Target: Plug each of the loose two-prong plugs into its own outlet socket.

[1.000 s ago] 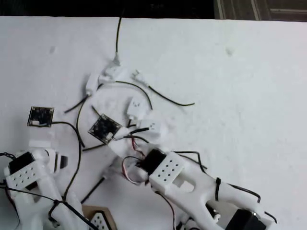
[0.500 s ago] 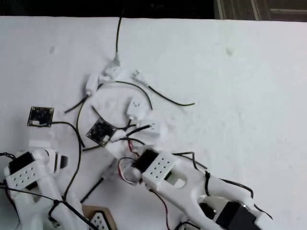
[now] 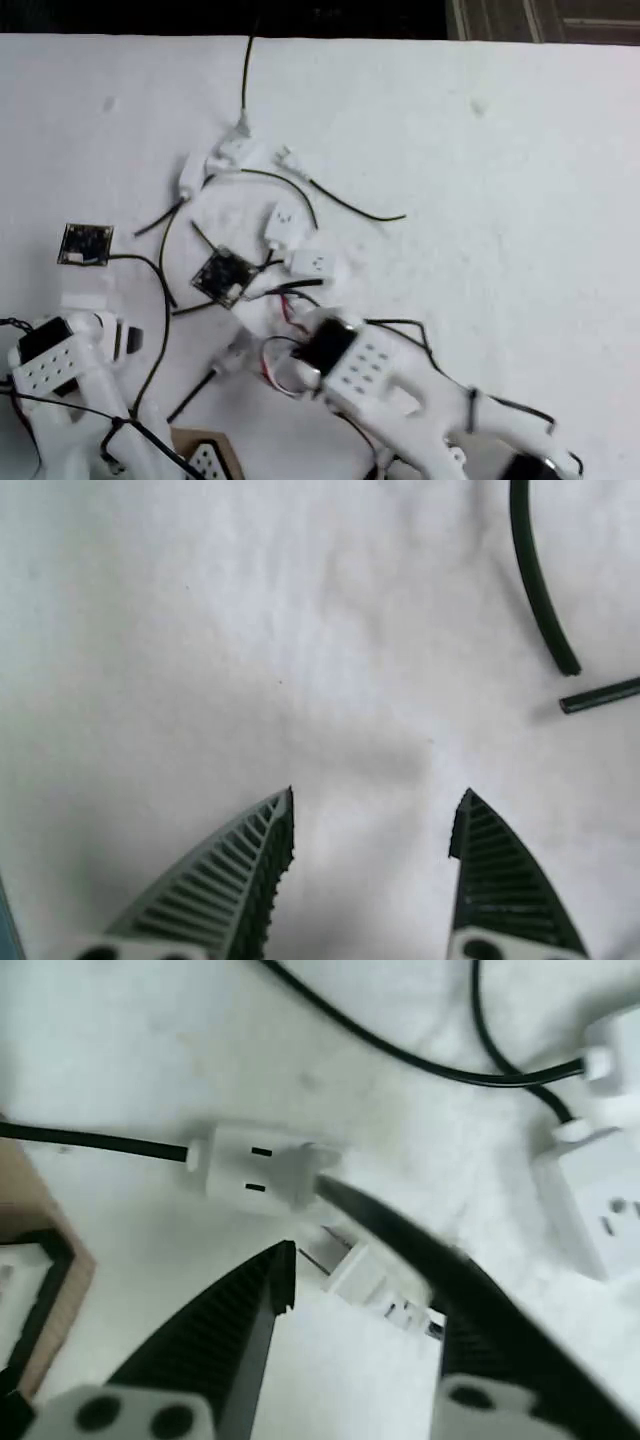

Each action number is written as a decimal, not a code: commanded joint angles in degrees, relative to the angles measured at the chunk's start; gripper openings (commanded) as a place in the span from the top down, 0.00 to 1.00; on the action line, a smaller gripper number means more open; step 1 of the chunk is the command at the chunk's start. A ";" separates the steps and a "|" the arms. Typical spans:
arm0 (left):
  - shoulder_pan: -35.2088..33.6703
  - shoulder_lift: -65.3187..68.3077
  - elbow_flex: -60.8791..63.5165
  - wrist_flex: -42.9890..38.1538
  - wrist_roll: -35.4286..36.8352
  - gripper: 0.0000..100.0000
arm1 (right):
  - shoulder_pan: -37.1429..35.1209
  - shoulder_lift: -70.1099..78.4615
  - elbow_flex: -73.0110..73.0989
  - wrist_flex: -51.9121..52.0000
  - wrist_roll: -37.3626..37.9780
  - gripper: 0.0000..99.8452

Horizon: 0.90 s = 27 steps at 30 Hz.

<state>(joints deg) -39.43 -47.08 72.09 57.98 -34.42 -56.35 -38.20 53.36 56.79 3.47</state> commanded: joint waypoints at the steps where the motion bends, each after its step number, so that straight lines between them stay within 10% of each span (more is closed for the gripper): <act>1: 2.51 -1.45 -4.40 3.60 -0.18 0.74 | -0.48 -12.70 -0.44 6.81 -1.14 0.82; 8: 10.33 -1.45 -13.54 14.33 0.44 0.74 | 4.00 -32.48 -0.44 13.05 0.18 0.99; 27: 44.70 -1.45 -18.81 20.75 7.47 0.72 | 27.38 -39.60 8.62 -1.36 2.90 0.98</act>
<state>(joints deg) 0.57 -47.08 55.21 78.64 -28.00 -29.89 -77.14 62.07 57.32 6.20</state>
